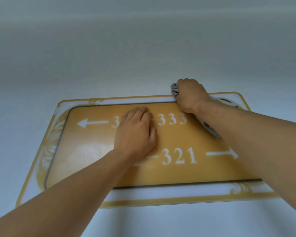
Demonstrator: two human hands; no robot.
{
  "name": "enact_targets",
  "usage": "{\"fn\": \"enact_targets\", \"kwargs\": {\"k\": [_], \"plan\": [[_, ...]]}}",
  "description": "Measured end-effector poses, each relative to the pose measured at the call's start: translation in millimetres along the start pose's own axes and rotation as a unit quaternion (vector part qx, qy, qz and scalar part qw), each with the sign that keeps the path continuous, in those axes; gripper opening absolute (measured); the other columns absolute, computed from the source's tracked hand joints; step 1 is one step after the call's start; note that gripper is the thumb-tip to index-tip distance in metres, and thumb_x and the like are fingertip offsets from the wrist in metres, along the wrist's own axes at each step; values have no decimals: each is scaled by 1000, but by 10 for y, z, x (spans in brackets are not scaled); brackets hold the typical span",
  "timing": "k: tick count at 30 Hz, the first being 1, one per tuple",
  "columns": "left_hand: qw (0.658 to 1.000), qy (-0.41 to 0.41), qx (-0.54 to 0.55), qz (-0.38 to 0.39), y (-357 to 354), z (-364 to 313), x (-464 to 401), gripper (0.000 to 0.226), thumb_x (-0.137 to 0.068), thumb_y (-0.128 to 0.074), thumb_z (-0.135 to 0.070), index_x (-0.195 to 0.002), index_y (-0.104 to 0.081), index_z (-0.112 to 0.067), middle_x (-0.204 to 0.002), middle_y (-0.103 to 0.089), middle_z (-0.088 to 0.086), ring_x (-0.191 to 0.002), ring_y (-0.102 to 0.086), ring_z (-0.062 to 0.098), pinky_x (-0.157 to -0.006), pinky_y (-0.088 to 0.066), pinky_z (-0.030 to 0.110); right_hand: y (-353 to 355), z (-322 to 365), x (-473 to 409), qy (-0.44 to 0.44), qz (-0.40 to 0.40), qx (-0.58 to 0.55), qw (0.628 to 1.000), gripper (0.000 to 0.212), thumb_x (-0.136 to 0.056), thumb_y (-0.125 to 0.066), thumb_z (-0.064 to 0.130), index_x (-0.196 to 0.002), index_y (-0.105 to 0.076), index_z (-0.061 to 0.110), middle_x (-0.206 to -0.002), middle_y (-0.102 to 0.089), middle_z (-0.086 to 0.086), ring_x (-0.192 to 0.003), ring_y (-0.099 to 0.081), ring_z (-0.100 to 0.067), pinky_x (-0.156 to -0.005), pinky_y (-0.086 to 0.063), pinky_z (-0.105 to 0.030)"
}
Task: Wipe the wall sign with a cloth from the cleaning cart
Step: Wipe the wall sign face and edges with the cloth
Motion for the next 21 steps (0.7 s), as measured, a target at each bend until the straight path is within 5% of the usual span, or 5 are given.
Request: {"fn": "enact_targets", "kwargs": {"k": [13, 21], "plan": [[1000, -7, -25, 2, 0, -55, -1, 43, -81, -40, -32, -108, -66, -11, -131, -61, 5, -122, -52, 26, -104, -39, 39, -31, 291, -71, 57, 2, -21, 998, 20, -91, -52, 6, -111, -55, 5, -113, -58, -14, -93, -48, -24, -72, -30, -30], [999, 29, 27, -6, 40, 204, 59, 28, -79, -48, -5, -105, -61, -7, -127, -57, 9, -119, -46, 28, -102, -36, 33, -60, 907, -118, 67, 19, -42, 997, 19, -93, -52, 10, -112, -55, 5, -116, -60, -13, -104, -53, -28, -72, -32, -29]]}}
Point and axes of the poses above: each hand's wrist, its own x-axis away from the middle knuckle, its own y-axis out of the back of the hand, z = x × y, the point moved 6 cm from there along -x, towards the middle knuckle
